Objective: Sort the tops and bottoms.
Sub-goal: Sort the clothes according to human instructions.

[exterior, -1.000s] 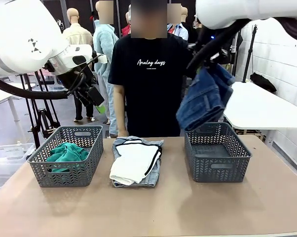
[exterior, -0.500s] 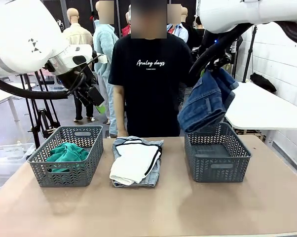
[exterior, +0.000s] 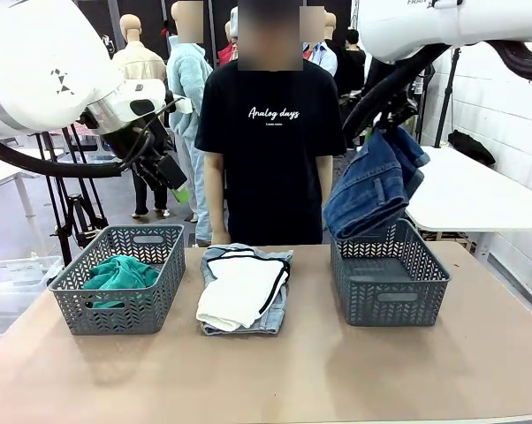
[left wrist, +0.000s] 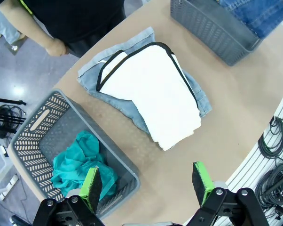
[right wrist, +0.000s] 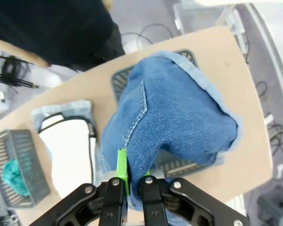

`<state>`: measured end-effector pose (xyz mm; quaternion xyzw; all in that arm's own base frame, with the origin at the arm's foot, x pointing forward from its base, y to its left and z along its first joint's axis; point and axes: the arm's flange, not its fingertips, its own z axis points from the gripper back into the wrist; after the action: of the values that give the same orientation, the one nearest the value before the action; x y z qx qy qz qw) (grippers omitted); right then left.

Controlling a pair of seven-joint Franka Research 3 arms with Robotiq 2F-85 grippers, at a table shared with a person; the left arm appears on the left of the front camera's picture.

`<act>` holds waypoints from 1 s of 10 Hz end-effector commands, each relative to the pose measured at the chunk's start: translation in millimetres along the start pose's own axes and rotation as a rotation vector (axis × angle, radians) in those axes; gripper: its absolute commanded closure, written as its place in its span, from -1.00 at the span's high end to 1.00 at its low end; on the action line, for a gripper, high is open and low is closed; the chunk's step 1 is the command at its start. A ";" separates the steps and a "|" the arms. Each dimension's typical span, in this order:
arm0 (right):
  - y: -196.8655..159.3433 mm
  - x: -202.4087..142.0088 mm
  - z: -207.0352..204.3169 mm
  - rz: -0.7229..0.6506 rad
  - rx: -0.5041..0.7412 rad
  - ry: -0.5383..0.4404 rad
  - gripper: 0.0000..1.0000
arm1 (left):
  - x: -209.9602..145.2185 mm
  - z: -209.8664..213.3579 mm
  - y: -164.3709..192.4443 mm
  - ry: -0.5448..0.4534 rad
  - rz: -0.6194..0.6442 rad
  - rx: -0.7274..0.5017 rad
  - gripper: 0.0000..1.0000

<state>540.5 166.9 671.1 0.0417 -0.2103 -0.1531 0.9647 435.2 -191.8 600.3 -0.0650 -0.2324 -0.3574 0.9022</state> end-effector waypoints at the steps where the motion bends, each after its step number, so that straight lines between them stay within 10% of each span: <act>1: -11.6 42.0 -21.0 -0.034 -0.031 0.098 -1.00 | 0.8 0.6 -0.2 -0.002 0.001 0.010 1.00; 10: -24.7 39.0 -166.0 -0.033 -0.171 0.426 -1.00 | 0.8 0.6 -0.2 -0.002 0.001 0.010 1.00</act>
<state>628.6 134.3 524.9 0.0027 0.0166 -0.1824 0.9831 435.4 -192.0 600.5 -0.0650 -0.2325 -0.3575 0.9022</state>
